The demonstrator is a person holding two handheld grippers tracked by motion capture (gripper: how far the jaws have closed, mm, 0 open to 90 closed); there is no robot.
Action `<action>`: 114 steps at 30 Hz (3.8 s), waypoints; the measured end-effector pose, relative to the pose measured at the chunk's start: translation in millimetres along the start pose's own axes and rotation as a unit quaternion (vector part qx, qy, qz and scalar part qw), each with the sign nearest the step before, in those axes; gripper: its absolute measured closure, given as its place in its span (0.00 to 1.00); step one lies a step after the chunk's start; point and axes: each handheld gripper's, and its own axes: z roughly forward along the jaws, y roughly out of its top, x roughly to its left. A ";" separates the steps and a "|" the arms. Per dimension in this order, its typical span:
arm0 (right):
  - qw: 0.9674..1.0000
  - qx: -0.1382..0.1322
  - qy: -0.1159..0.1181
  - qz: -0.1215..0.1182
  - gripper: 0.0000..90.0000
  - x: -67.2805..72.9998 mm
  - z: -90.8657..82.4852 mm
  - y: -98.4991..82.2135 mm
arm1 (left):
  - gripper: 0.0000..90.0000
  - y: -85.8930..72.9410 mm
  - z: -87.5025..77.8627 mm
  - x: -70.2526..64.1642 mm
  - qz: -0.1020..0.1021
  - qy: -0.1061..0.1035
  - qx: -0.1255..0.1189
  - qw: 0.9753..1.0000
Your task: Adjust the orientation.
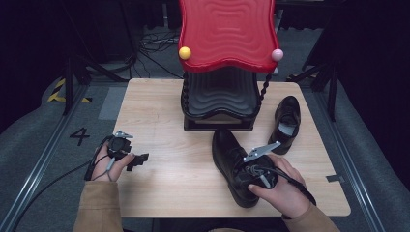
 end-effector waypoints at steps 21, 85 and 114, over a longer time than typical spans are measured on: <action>0.988 -0.024 -0.128 0.089 0.46 -117.6 -41.7 34.7 | 0.24 0.8 3.8 0.9 0.001 0.003 0.005 1.000; 0.957 0.128 -0.121 0.232 0.93 -200.2 -23.0 30.3 | 0.24 0.2 2.2 5.5 -0.007 0.000 0.004 1.000; 0.985 0.138 -0.105 -0.011 0.91 -55.7 -62.9 -9.5 | 0.24 3.7 4.5 2.2 -0.004 -0.005 0.005 1.000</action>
